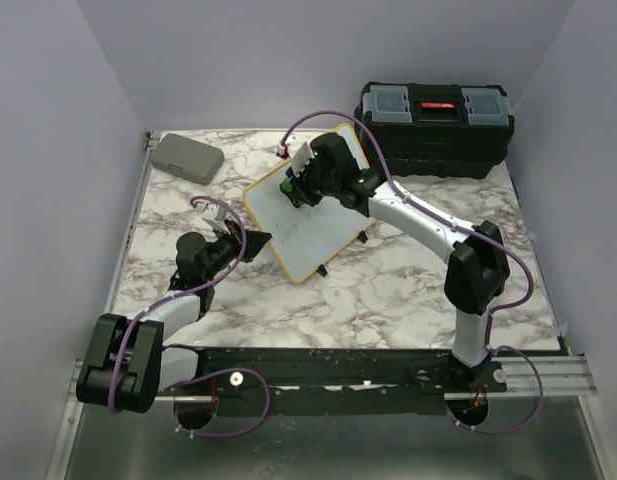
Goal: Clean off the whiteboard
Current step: Erase the whiteboard at the whiteboard stand.
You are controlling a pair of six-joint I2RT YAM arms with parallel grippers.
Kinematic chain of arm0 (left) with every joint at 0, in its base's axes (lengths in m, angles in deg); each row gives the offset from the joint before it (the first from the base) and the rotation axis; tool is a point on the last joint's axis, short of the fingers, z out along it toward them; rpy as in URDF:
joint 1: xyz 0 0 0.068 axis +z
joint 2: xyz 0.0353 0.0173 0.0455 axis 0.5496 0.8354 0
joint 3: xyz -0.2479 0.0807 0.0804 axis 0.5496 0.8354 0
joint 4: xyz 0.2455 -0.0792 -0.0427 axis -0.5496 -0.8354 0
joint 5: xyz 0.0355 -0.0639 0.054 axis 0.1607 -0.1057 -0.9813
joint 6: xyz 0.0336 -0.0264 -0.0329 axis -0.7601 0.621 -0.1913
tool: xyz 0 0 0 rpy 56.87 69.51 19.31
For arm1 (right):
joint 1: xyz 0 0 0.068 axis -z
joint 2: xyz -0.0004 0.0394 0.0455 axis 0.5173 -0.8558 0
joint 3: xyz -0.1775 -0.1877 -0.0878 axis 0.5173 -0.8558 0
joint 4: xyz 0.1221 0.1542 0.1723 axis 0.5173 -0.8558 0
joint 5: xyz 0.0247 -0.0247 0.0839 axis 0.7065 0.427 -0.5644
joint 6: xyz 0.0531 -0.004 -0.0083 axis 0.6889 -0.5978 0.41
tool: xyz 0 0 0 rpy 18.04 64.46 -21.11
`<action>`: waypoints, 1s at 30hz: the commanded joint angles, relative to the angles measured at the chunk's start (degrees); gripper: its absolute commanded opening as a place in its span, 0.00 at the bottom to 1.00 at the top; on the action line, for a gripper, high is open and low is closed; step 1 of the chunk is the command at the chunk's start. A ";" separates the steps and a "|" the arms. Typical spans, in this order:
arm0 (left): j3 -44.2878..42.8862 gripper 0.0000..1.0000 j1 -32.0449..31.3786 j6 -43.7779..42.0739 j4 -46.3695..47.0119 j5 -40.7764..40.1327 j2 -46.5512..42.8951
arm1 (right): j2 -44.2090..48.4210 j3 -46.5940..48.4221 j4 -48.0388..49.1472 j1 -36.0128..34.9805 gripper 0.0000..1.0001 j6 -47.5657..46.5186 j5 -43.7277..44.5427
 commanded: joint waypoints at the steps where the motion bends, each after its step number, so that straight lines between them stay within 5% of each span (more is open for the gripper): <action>1: -0.29 0.00 -1.25 -3.80 1.22 3.77 -1.40 | -3.92 5.98 0.71 0.80 0.01 1.07 -3.79; 9: -0.13 0.00 -1.25 -3.82 1.73 3.68 -1.18 | -4.17 5.61 -7.27 0.69 0.01 -2.90 -19.40; 19: 0.20 0.00 -1.25 -3.74 1.91 3.76 -1.36 | -0.39 -1.62 2.90 1.47 0.01 0.00 6.38; 30: 0.26 0.00 -1.25 -3.82 1.74 3.80 -1.59 | -4.67 8.13 -0.41 1.72 0.01 0.13 -4.13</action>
